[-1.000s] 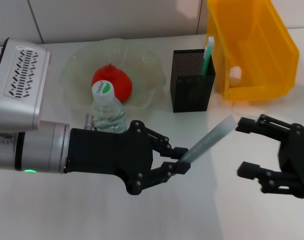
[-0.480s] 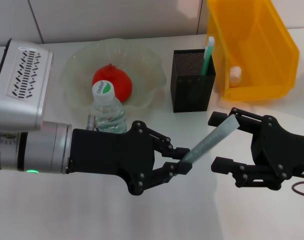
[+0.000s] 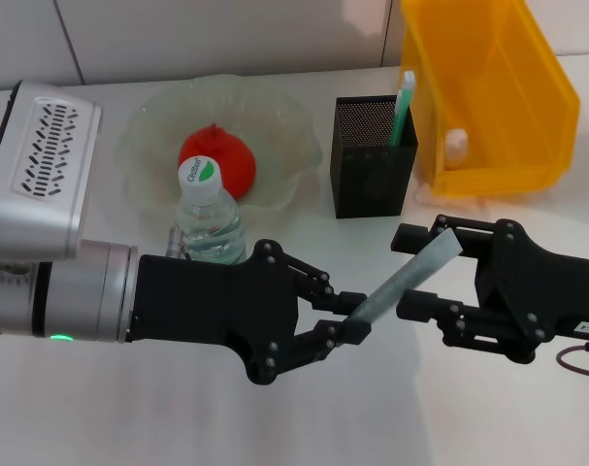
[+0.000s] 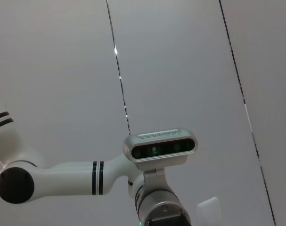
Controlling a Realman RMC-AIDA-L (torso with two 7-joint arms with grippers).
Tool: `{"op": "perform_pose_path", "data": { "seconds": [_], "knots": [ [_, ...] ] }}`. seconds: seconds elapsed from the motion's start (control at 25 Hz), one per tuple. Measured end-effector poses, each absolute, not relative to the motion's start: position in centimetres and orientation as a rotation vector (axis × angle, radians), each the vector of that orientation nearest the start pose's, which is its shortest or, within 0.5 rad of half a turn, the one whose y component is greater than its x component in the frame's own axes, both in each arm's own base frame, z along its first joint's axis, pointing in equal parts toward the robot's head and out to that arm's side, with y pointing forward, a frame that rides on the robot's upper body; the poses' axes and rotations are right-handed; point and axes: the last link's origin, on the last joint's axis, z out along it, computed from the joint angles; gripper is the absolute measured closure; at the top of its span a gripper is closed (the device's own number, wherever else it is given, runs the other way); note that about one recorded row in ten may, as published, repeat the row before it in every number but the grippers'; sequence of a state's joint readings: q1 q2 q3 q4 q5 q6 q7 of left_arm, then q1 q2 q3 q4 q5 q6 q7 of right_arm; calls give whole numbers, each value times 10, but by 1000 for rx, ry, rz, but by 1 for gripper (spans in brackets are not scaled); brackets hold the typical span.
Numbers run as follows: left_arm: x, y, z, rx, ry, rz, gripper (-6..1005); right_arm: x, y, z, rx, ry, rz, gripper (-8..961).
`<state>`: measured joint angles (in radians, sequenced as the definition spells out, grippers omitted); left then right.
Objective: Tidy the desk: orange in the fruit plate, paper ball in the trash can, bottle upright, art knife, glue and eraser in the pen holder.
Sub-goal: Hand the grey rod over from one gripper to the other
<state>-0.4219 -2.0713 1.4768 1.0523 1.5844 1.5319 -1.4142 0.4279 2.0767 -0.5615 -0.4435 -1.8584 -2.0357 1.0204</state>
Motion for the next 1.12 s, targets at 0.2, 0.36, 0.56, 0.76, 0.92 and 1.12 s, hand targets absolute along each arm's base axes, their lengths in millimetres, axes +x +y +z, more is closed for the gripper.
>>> {"op": "perform_pose_path", "data": {
  "seconds": [0.2, 0.36, 0.56, 0.76, 0.92, 1.12],
  "knots": [
    [-155, 288, -45, -3120, 46, -760, 833, 251, 248, 9, -2682, 282, 1402, 393],
    [-157, 287, -46, -3121, 38, -760, 833, 249, 249, 7, -2703, 278, 1403, 466],
    [-158, 288, -46, -3124, 39, -762, 832, 247, 251, 7, -2716, 296, 1406, 470],
    [-158, 288, -45, -3125, 43, -766, 832, 247, 252, 8, -2714, 284, 1401, 525],
    [-158, 287, -46, -3124, 39, -768, 832, 247, 252, 8, -2711, 270, 1397, 630],
    [-161, 287, -47, -3110, 26, -794, 832, 247, 252, 8, -2710, 264, 1393, 772]
  ]
}}
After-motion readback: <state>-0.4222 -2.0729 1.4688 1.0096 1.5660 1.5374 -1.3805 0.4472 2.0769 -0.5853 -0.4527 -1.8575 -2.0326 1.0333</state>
